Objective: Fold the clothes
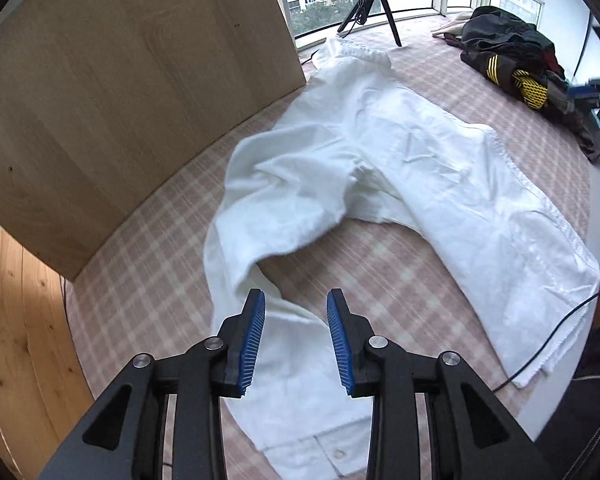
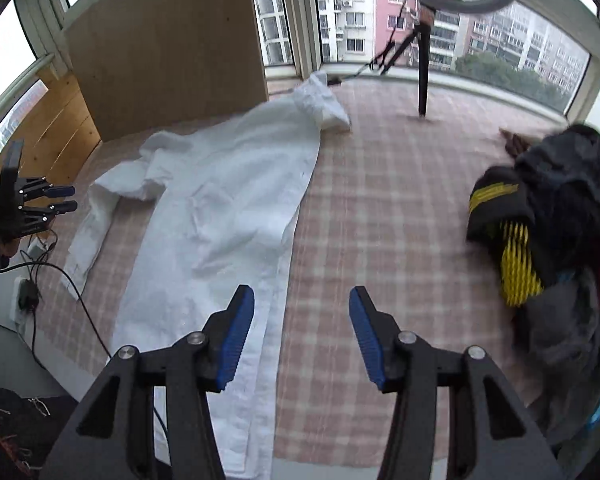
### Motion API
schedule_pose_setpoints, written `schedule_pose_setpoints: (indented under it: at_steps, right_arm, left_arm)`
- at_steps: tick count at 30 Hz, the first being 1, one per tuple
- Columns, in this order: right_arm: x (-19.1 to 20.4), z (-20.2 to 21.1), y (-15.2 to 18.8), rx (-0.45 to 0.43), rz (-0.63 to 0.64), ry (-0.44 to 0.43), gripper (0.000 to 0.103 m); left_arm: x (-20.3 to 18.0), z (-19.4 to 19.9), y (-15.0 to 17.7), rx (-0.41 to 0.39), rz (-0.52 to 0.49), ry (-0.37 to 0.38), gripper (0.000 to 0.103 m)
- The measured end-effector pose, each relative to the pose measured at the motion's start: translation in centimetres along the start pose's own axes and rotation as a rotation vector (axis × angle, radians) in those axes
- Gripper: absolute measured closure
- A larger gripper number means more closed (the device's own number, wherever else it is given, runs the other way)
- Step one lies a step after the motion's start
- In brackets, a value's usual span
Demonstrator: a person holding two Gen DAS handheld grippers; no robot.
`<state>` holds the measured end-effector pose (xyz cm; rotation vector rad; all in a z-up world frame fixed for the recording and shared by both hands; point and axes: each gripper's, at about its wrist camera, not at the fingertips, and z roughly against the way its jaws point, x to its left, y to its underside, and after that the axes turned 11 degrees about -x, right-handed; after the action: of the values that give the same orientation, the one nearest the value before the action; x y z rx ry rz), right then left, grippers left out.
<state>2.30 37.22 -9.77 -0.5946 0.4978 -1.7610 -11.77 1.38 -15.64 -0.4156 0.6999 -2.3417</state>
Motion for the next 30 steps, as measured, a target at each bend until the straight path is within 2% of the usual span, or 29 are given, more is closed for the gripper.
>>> schedule_pose_setpoints:
  at_steps: [5, 7, 9, 12, 15, 17, 18, 20, 26, 30]
  right_arm:
    - [0.6, -3.3, 8.6, 0.156, -0.026, -0.064, 0.054]
    - [0.9, -3.7, 11.3, 0.192, -0.044, -0.100, 0.054]
    - [1.4, -3.5, 13.2, 0.211, -0.038, -0.133, 0.054]
    - [2.0, -2.6, 14.8, 0.218, 0.000, -0.164, 0.054]
    - [2.1, -1.8, 15.4, 0.211, 0.030, -0.185, 0.054]
    - [2.4, -1.5, 15.9, 0.208, 0.074, -0.189, 0.054]
    - [2.6, -1.3, 16.1, 0.208, 0.091, -0.193, 0.054]
    - [2.8, -1.5, 16.5, 0.219, 0.081, -0.222, 0.054]
    - [4.0, -3.2, 17.0, 0.266, 0.064, -0.261, 0.054]
    - [4.0, -3.9, 16.9, 0.268, 0.022, -0.292, 0.054]
  left_arm:
    - [-6.3, 2.2, 4.8, 0.032, 0.018, 0.058, 0.070]
    - [-8.9, 2.7, 6.4, 0.051, 0.036, 0.096, 0.070]
    - [-10.8, 3.9, 7.8, 0.065, 0.048, 0.098, 0.070]
    - [-13.2, 6.3, 9.5, 0.077, 0.071, 0.084, 0.070]
    - [-14.1, 10.9, 10.6, 0.054, 0.105, 0.052, 0.069]
    - [-14.7, 12.8, 11.2, 0.039, 0.104, 0.006, 0.060]
    - [-15.1, 13.0, 11.4, 0.035, 0.110, 0.002, 0.059]
    - [-16.0, 12.1, 11.7, 0.035, 0.126, 0.019, 0.058]
    - [-20.3, 4.3, 11.7, 0.085, 0.098, 0.087, 0.059]
    - [-21.7, 1.0, 11.4, 0.098, 0.084, 0.102, 0.059]
